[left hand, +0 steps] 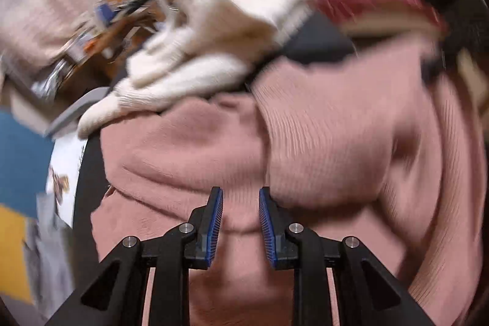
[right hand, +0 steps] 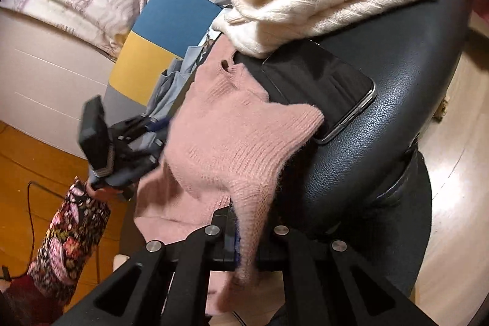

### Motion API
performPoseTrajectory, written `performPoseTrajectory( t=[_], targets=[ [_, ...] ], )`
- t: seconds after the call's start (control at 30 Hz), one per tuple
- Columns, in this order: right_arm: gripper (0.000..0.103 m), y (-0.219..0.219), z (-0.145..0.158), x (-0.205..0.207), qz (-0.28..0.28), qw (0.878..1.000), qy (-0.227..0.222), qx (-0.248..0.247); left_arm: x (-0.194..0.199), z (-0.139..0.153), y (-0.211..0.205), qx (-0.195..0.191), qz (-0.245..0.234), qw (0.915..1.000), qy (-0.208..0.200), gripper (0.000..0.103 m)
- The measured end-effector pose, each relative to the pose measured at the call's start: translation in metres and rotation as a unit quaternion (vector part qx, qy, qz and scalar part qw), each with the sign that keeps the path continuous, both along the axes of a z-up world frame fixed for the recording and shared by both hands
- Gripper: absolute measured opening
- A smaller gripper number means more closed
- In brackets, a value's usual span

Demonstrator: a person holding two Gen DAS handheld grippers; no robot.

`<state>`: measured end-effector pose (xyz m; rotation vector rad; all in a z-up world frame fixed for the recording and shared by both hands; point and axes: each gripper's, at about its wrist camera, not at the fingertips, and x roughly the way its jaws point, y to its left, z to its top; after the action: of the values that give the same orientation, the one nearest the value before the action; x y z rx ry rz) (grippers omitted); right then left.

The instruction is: Fold clothes

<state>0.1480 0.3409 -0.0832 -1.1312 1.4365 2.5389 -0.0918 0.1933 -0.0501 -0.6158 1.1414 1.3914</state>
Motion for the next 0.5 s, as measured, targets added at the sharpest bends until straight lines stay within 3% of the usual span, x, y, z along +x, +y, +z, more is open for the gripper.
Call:
performPoseTrajectory(
  t=[0.07,0.17,0.3,0.33,0.5],
  targets=[
    [0.006,0.001,-0.001,0.002,0.004,1.000,0.003,-0.002,-0.001,-0.009,-0.001,-0.027,-0.014,0.9995,0.001,0.024],
    [0.006,0.003,-0.006,0.002,0.006,1.000,0.004,-0.010,0.007,-0.014,0.001,-0.024,-0.033,0.9992,0.000,0.024],
    [0.006,0.002,-0.009,-0.003,0.009,1.000,0.003,-0.016,0.020,-0.028,0.015,-0.024,-0.066,0.9969,0.036,0.025],
    [0.006,0.002,-0.009,-0.003,0.009,1.000,0.003,-0.014,0.022,-0.031,0.019,-0.021,-0.073,0.9961,0.046,0.029],
    [0.006,0.000,-0.011,-0.005,0.008,1.000,0.003,-0.014,0.015,-0.034,0.041,0.014,-0.022,0.9991,0.035,0.028]
  ],
)
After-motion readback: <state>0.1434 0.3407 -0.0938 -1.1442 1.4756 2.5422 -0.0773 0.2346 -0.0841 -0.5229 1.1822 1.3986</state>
